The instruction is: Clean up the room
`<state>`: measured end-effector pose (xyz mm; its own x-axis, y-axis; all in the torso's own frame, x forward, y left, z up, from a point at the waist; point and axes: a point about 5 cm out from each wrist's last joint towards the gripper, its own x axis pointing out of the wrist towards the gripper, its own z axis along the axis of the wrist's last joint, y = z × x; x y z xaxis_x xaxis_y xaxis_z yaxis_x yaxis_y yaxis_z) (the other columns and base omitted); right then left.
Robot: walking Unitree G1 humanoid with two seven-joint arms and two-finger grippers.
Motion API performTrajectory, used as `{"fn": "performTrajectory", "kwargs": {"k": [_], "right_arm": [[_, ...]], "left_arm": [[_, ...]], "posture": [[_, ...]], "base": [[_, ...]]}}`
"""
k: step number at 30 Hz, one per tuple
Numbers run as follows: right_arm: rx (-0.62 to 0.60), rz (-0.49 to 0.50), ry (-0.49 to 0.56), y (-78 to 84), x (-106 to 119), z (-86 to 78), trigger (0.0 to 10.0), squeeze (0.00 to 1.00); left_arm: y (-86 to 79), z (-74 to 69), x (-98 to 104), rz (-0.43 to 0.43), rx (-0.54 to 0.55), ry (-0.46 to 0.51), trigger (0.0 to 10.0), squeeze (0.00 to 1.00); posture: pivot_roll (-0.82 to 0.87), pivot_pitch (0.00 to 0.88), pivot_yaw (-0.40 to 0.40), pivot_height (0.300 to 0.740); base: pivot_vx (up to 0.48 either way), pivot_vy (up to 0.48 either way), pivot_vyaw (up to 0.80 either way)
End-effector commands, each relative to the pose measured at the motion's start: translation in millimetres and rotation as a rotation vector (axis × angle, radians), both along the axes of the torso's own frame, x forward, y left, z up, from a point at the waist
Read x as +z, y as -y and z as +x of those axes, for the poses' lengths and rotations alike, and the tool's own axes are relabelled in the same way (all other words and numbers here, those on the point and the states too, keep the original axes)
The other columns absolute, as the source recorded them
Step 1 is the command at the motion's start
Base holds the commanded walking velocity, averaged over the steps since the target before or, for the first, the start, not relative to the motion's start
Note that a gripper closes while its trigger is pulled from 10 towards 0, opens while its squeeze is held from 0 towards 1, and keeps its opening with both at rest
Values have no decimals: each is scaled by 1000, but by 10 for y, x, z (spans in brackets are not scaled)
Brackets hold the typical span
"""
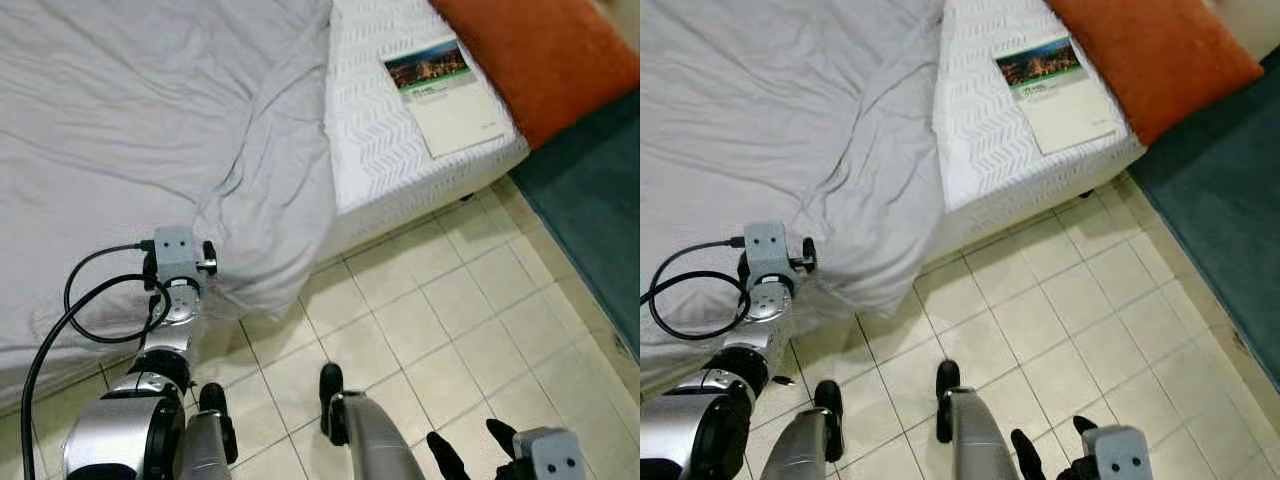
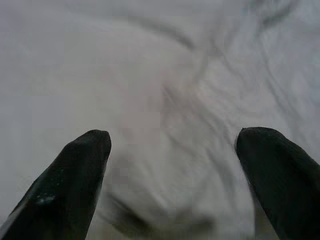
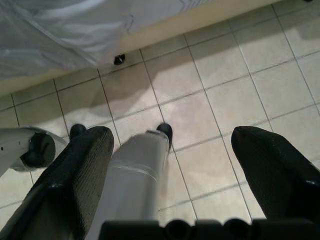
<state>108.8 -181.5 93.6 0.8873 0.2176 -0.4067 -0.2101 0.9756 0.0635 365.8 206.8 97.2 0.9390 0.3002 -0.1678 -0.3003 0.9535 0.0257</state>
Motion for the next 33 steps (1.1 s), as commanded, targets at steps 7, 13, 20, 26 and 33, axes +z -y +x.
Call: {"fn": "performTrajectory", "kwargs": {"k": [7, 13, 20, 26, 33], "right_arm": [[-9, -15, -70, 50, 8, -152, 10000, 0], [-15, -18, -81, 47, -3, -182, 10000, 0], [-21, -13, -75, 35, -23, -131, 10000, 0], [-22, -5, -64, 10, -74, -49, 10000, 0], [-38, 4, -12, 2, -130, 163, 10000, 0]], "left_arm": [[57, -198, -411, -306, 39, -140, 2314, 0], [64, -136, -323, -289, 14, -118, 0, 0], [111, -85, -253, -250, -45, -99, 0, 0], [167, -73, -240, -198, -98, -99, 0, 0], [218, -74, -243, -82, -199, -115, 0, 0]], "posture": [[-407, 577, -196, 740], [-401, 574, -185, 740], [-380, 566, -170, 740], [-351, 543, -146, 740], [-298, 474, -88, 740]], "base": [[0, 0, 0], [0, 0, 0], [0, 0, 0], [0, 0, 0], [0, 0, 0]]}}
